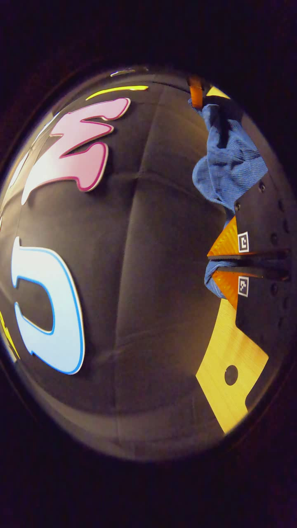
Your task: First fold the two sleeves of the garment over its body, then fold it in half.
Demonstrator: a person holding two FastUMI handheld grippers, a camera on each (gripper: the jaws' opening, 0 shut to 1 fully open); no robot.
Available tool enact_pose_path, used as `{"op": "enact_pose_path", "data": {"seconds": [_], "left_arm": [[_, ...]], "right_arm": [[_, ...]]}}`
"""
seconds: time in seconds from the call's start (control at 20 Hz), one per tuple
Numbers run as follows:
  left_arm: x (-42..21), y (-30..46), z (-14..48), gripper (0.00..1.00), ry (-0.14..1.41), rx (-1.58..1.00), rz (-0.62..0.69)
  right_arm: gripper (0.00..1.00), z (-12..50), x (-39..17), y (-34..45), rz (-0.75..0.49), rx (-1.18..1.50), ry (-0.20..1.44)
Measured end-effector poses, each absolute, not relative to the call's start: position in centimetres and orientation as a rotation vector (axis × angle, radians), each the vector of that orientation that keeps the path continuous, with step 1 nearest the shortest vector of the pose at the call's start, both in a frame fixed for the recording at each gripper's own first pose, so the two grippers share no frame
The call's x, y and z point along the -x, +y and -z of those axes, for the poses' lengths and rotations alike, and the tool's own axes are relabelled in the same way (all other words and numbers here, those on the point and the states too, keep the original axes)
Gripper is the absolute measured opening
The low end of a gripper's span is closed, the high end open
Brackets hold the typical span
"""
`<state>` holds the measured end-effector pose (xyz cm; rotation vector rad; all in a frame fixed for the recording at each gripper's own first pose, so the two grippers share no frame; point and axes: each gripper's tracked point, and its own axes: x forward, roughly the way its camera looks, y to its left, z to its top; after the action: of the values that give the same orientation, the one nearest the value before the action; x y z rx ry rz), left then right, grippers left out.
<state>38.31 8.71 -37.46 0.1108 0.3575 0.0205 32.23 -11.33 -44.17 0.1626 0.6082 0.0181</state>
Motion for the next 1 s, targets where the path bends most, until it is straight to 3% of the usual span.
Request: {"op": "enact_pose_path", "data": {"seconds": [0.05,0.1,0.2,0.3,0.6,1.0], "left_arm": [[-38.3,7.9,38.2,0.09,0.382,-0.105,0.005],[-38.2,7.1,38.4,0.19,0.404,-0.101,0.009],[-37.3,7.9,38.1,0.86,0.414,-0.098,-0.042],[-36.2,8.2,37.1,0.85,0.394,-0.079,-0.067],[-30.8,7.6,31.6,0.85,0.285,-0.016,-0.071],[-18.7,6.8,20.9,0.83,0.080,0.158,0.001]], "right_arm": [[0.11,44.9,-32.3,-11.0,-0.022,-0.157,0.611],[0.14,44.9,-32.2,-10.9,-0.022,-0.152,0.613],[0.57,44.0,-32.2,-10.7,-0.027,-0.123,0.589],[1.00,41.5,-32.3,-11.4,-0.009,-0.085,0.528],[0.97,34.3,-29.5,-12.6,0.023,-0.081,0.376],[0.97,25.3,-18.2,-12.5,0.069,-0.125,0.180]]}}
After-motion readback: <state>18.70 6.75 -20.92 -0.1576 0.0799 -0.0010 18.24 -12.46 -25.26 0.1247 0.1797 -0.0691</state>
